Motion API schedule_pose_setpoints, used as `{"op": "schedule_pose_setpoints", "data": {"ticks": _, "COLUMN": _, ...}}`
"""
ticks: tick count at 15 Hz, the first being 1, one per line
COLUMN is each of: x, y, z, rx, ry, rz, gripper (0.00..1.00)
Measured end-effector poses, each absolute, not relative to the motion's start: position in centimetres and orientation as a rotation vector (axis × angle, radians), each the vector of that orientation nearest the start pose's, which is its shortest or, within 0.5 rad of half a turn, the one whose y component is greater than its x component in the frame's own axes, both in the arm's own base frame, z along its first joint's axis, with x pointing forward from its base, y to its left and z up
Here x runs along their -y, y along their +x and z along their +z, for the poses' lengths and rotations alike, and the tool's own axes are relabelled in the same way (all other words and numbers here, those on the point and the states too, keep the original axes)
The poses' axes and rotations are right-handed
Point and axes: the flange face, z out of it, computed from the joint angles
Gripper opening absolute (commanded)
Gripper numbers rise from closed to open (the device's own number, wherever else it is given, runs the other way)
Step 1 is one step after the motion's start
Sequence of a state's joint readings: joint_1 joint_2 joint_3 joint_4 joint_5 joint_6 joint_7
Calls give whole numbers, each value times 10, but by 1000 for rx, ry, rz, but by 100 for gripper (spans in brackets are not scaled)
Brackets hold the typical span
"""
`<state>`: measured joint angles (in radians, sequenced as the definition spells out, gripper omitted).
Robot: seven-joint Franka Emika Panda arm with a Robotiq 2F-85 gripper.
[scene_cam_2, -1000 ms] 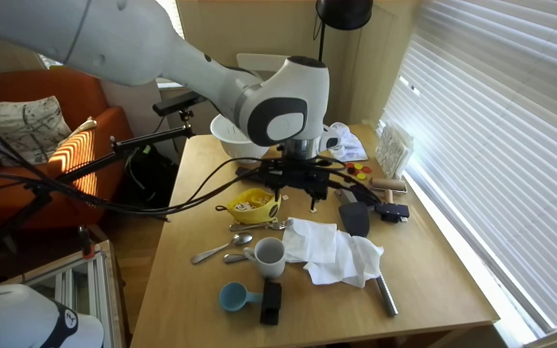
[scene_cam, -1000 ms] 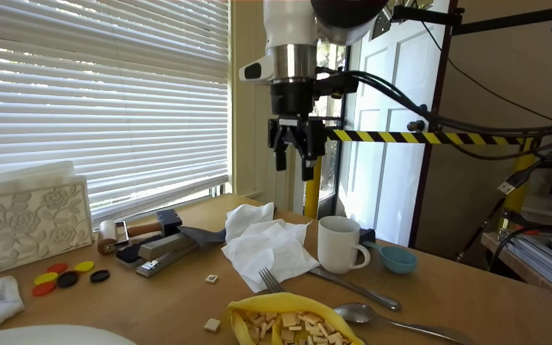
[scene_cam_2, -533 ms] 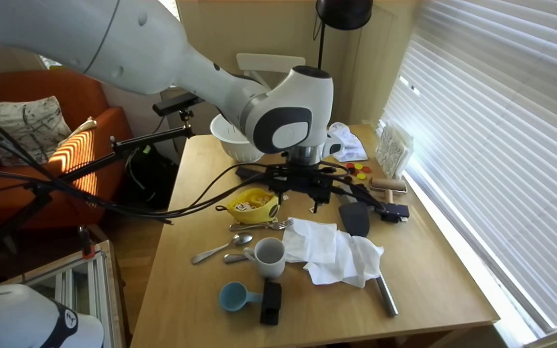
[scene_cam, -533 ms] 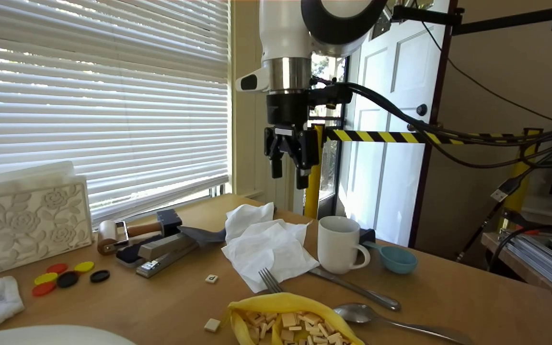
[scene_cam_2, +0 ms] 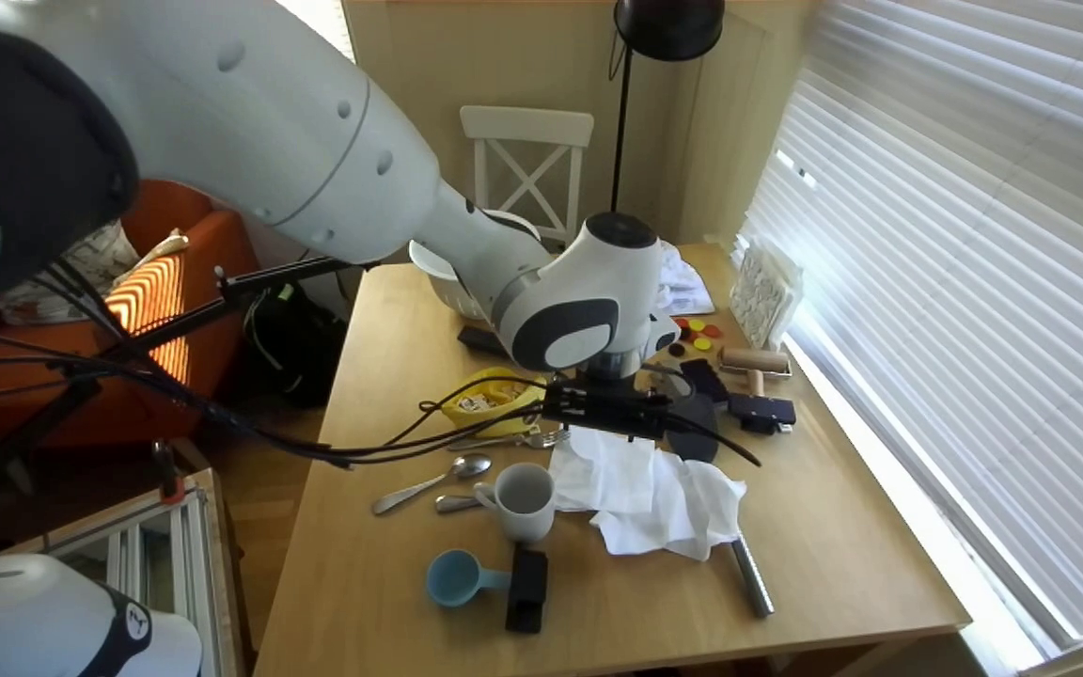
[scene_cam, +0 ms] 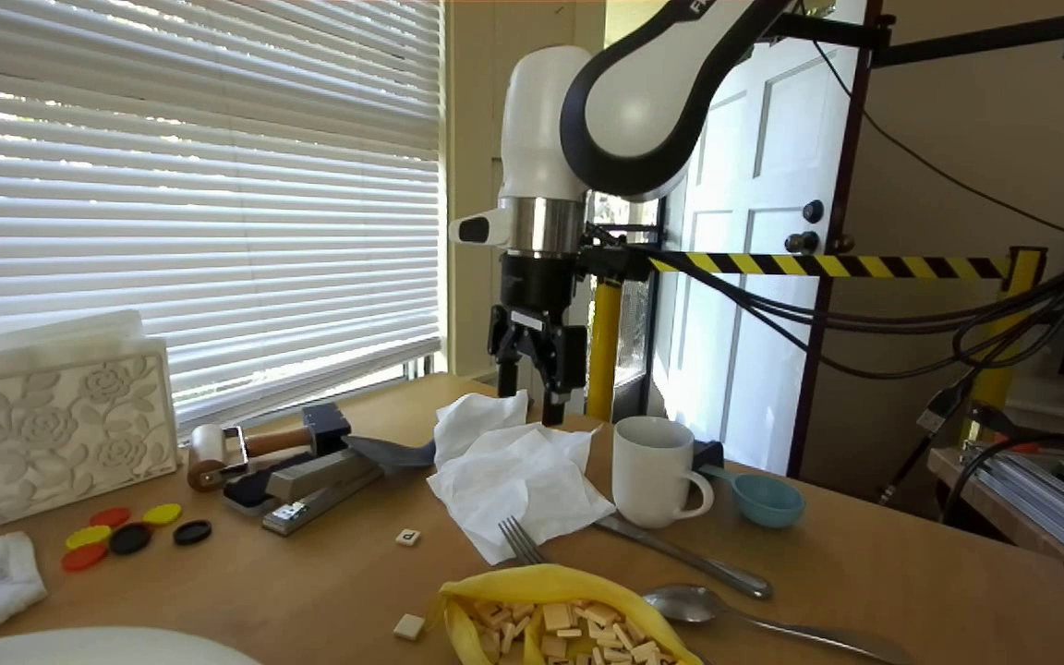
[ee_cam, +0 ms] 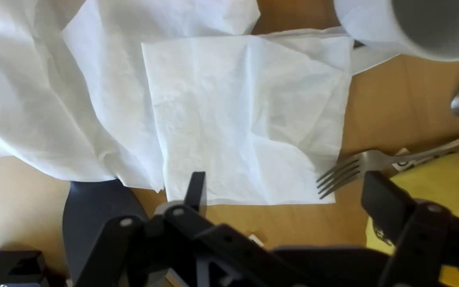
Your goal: Pick up the paper towel, wipe the rim of the mug and put the paper towel down
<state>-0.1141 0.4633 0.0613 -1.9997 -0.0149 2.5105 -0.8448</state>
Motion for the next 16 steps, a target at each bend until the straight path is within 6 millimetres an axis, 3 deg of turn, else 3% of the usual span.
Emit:
{"op": "schedule_pose_setpoints", "data": {"ticks": 3, "x": 38, "y": 618, "z": 201, "rx": 1284, "ry": -2856, "rz": -82, "gripper": 100}}
{"op": "schedule_pose_setpoints", "data": {"ticks": 7, "x": 33, "y": 627, "z": 178, "rx": 1341, "ry": -2815, "rz": -80, "gripper": 100}}
{"op": "schedule_pose_setpoints", "data": {"ticks": 16, "x": 33, "y": 633, "z": 150, "rx": 1404, "ry": -2789, "rz": -35, "gripper": 72}}
